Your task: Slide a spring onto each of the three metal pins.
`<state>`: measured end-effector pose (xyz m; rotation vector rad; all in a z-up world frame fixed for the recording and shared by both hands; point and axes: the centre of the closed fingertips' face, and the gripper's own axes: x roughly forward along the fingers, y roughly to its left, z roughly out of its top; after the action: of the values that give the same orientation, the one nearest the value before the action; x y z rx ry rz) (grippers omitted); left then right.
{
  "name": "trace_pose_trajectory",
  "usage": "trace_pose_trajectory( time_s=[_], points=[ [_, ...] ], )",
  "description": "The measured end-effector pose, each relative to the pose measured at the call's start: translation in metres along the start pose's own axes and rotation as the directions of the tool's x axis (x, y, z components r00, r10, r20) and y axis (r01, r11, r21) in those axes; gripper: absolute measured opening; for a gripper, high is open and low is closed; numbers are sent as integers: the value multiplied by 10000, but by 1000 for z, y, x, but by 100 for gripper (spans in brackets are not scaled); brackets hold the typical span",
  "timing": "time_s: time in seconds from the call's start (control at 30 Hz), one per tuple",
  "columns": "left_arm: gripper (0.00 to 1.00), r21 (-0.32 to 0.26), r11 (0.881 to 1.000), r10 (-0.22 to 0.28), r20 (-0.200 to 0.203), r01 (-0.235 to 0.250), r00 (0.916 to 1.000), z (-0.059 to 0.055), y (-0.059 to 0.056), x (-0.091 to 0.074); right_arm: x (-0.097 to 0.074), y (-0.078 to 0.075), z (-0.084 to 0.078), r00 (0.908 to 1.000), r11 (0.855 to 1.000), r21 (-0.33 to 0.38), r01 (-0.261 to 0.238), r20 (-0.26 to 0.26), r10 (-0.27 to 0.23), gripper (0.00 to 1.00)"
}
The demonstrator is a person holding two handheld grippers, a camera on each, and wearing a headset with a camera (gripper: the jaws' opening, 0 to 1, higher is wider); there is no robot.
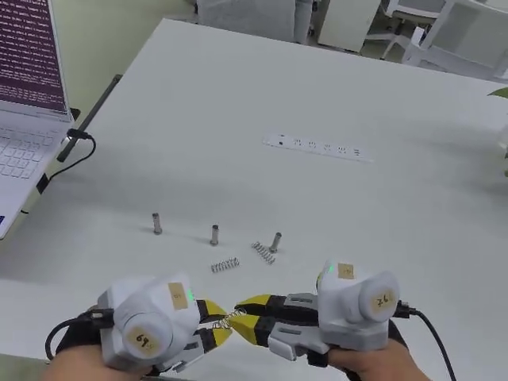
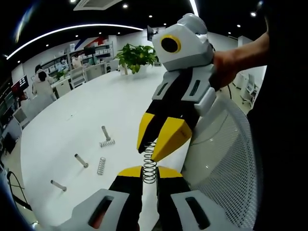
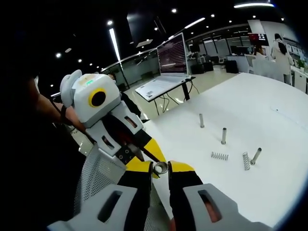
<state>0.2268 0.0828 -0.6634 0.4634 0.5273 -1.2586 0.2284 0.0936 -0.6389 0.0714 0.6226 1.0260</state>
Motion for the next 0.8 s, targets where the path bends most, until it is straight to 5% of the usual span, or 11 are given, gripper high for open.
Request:
trace_pose_trajectory(
  time_s=[0.43, 0.8],
  points=[
    [2, 150, 9998, -114, 58, 113, 9999, 2, -2, 2, -5, -3, -4, 9896, 9865, -1588, -403, -1425, 175, 18],
    [2, 409, 9987, -289, 39, 287, 9996, 3, -6, 2, -3, 3, -16, 9665, 9658, -2305, -1187, -2496, 592, 17]
  ],
)
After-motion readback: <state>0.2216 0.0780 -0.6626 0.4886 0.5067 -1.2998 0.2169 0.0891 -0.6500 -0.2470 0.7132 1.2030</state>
